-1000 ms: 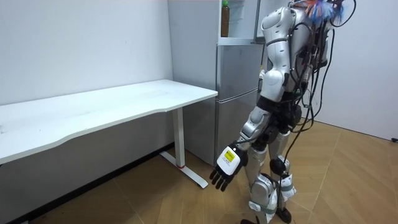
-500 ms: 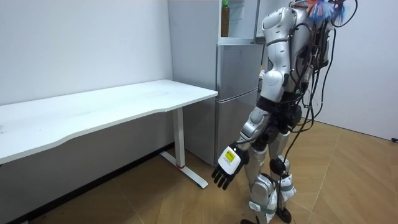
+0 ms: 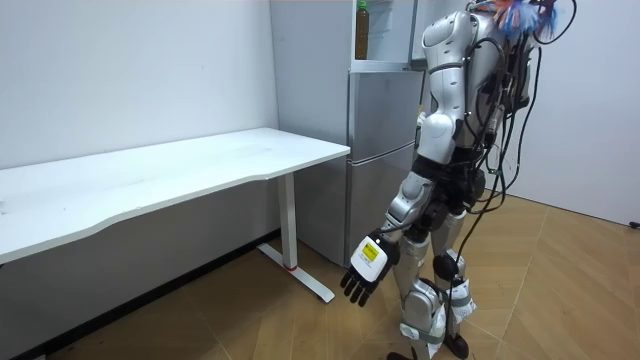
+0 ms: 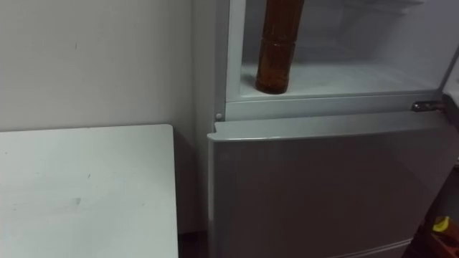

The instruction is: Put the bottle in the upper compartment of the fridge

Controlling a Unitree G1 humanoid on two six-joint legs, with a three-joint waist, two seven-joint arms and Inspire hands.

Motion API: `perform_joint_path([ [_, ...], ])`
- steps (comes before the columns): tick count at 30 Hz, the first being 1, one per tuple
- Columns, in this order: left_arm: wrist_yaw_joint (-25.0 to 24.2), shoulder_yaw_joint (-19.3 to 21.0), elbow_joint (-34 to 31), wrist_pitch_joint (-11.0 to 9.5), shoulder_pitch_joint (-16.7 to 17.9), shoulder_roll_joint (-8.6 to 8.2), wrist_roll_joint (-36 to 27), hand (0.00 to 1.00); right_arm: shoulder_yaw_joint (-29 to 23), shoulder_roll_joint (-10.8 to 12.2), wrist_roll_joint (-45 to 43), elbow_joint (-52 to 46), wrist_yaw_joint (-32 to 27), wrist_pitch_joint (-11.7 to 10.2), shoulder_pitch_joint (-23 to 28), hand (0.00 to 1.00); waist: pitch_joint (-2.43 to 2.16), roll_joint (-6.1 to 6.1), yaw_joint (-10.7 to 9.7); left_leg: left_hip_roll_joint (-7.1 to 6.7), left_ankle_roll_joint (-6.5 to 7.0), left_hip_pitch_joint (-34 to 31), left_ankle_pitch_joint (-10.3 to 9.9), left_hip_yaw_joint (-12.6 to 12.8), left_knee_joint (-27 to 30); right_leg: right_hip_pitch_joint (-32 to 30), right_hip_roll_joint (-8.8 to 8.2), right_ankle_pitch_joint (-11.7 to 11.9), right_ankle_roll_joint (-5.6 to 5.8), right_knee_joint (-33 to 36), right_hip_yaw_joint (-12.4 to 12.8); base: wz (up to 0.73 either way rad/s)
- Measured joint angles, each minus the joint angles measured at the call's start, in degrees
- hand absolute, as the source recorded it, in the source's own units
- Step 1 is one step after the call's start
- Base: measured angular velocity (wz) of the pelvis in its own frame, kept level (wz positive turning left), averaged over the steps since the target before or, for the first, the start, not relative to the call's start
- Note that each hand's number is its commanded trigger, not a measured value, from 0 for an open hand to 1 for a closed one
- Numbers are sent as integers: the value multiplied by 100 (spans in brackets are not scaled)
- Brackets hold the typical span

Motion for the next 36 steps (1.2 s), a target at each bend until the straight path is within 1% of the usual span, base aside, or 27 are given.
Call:
perform_joint_path([
  [4,0,0,0,-59,0,0,-2,0,0,1,-1,0,70,0,1,0,0,0,1,0,0,3,0,7,0,0,0,0,0,2,4,0],
  [11,3,-7,8,-62,-1,0,-4,0,61,9,4,-12,95,0,1,0,-1,2,44,4,0,22,0,36,4,-1,5,1,-2,13,39,-2],
  [13,20,-9,9,-65,-3,0,-4,0,201,10,5,-102,98,2,12,0,0,5,44,7,0,26,0,44,10,-2,5,2,-3,27,46,-2],
  [15,45,-8,9,-76,-6,0,-1,0,203,9,15,-180,221,2,18,0,0,7,52,8,0,19,0,44,18,-5,5,2,-3,27,44,0],
  [17,89,-9,9,-76,-4,2,7,0,185,4,60,-500,297,-9,17,0,-1,6,62,19,-1,9,-1,44,31,-5,15,5,-8,17,46,0],
  [18,115,-15,7,-77,-5,8,8,0,198,0,79,-772,381,-114,17,0,-2,10,82,34,-3,4,-2,52,31,1,34,19,-26,-11,48,0],
  [19,118,-19,8,-81,-6,18,6,0,210,0,118,-912,421,-153,10,0,-2,9,95,38,-3,3,-2,52,33,6,39,21,-30,-13,45,0],
  [20,123,-35,8,-85,-13,40,8,0,224,-1,269,-1192,481,-262,3,0,-10,-3,127,46,-6,3,-1,48,39,17,44,24,-35,-17,34,0],
  [22,164,-93,8,-92,-40,64,9,0,270,-1,400,-1655,644,-574,-9,0,-9,-7,213,56,-8,7,-2,30,78,83,49,38,-42,-64,6,8],
  [24,173,-132,15,-91,-42,74,23,0,347,0,476,-1832,807,-769,-28,0,-15,3,242,66,-10,20,-4,22,81,135,69,73,-35,-145,2,7],
  [25,233,-140,30,-91,-42,75,41,0,430,4,474,-1882,910,-833,-28,0,-28,18,265,73,-11,28,-5,23,80,154,76,87,-37,-163,2,0],
  [28,299,-141,134,-87,-48,73,162,0,546,34,463,-1959,1159,-864,-26,0,-28,16,350,90,-18,97,-11,50,11,214,99,140,-43,-232,10,-4],
  [33,385,-138,249,-86,-27,73,227,0,544,37,449,-2019,1380,-1060,-26,0,-35,42,360,88,-17,95,-11,41,10,227,99,144,-41,-233,7,0],
  [36,396,-139,251,-86,-31,73,227,0,545,36,449,-2043,1405,-1080,-27,0,-36,82,359,89,-17,108,-11,47,4,223,103,145,-41,-237,12,0],
])
